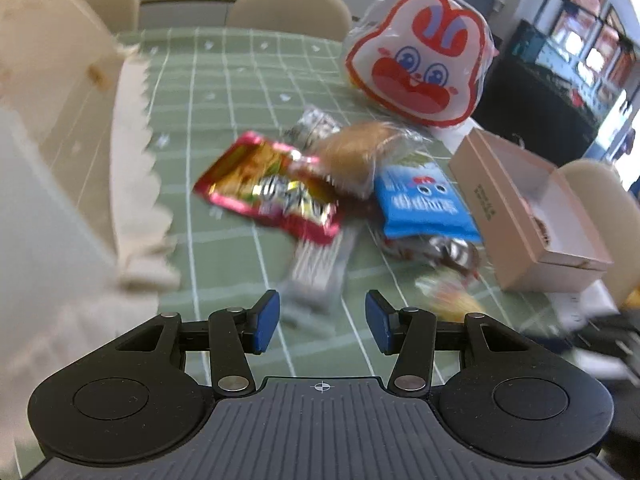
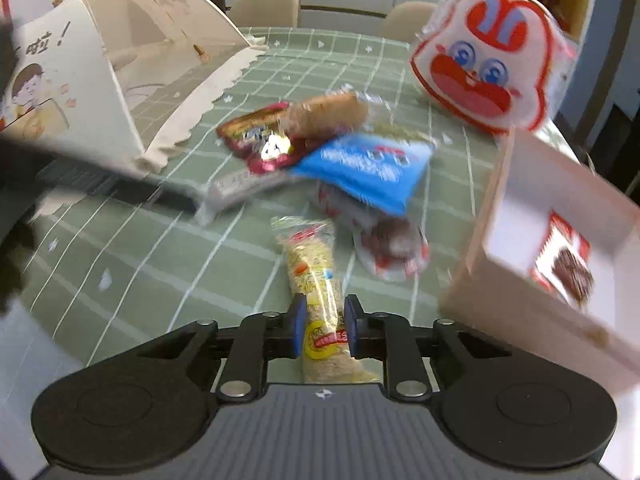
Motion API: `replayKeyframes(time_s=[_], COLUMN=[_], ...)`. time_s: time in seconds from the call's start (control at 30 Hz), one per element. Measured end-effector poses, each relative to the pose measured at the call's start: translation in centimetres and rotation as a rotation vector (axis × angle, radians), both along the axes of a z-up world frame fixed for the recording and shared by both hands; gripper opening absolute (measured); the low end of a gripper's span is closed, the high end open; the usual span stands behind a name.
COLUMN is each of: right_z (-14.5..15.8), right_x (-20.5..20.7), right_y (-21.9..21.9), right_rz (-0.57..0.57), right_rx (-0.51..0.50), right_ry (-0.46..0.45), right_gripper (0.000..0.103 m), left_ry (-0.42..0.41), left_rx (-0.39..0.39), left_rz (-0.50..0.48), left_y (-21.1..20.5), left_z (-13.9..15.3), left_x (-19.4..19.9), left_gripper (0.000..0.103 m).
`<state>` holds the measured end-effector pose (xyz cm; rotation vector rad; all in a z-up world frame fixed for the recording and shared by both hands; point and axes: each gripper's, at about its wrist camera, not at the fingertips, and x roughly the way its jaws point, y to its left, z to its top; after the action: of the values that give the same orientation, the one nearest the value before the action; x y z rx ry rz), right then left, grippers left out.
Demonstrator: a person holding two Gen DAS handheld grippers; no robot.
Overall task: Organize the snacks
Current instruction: 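Grasp the wrapped biscuit with the left tool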
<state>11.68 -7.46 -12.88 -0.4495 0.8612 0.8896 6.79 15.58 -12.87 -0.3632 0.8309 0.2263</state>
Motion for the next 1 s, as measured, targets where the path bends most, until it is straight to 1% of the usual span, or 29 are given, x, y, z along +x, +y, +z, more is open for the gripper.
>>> replayKeyframes(time_s=[0.13, 0.2, 0.27, 0.33, 0.4, 0.47, 0.53, 0.63, 0.7, 0.83, 1.0], right_z=[0.1, 0.1, -0.1, -0.2, -0.4, -0.4, -0.4, -0.4, -0.4, -0.8, -1.1], right_x=[-1.4, -2.0, -2.6, -3.0, -2.8, -2.3, -2.0, -1.5, -1.3, -1.2, -1.2], right_y=[-3.1, -4.2, -5.1, -5.9, -6.5, -7.0, -7.3, -7.4, -7.4, -7.3, -7.4], right_rz=[-0.032, -0.043, -0.05, -0.061, -0.08, -0.102, -0.126, -0.157, -0.163, -0.155, -0.147], right_rx=[0.009, 0.008, -0.007, -0.019, -0.007, 0.012, 0.028, 0.049, 0.058, 0.064, 0.066], right_ry=[0.037, 0.033, 0.01, -0.018, -0.018, -0.007, -0.014, -0.03, -0.027, 0.017, 0.073], right_gripper=[0.018, 0.018, 0.023, 0.037, 0.045, 0.051, 0.058, 0.064, 0.065, 0.065, 0.066], left_ry=[0.053, 0.076, 0.089, 0.108, 0.118, 0.13, 0.135, 0.132, 0.136, 0.16, 0.184], left_rx=[0.091, 0.113, 0.129, 0.138, 0.156, 0.143, 0.109, 0.071, 0.05, -0.005, -0.021], left_rz=[-0.036, -0.05, -0.057, -0.059, -0.064, -0.069, -0.071, -0.076, -0.088, -0.105, -0.116], left_y=[-0.3, -0.7, -1.1, -1.5, -2.0, -2.2, -2.5, -3.6, -4.7, -6.7, -8.3], left_z=[-0.8, -1.2, -1.7, -2.1, -2.0, -1.9, -1.6, -1.2, -1.0, -0.9, -1.2], left_x=[3.4, 4.5, 5.2, 5.6, 5.6, 5.4, 4.7, 2.9, 1.6, -1.2, -2.9], left_gripper=[0.051, 0.05, 0.05, 0.05, 0.048, 0.045, 0.043, 0.043, 0.043, 0.043, 0.043])
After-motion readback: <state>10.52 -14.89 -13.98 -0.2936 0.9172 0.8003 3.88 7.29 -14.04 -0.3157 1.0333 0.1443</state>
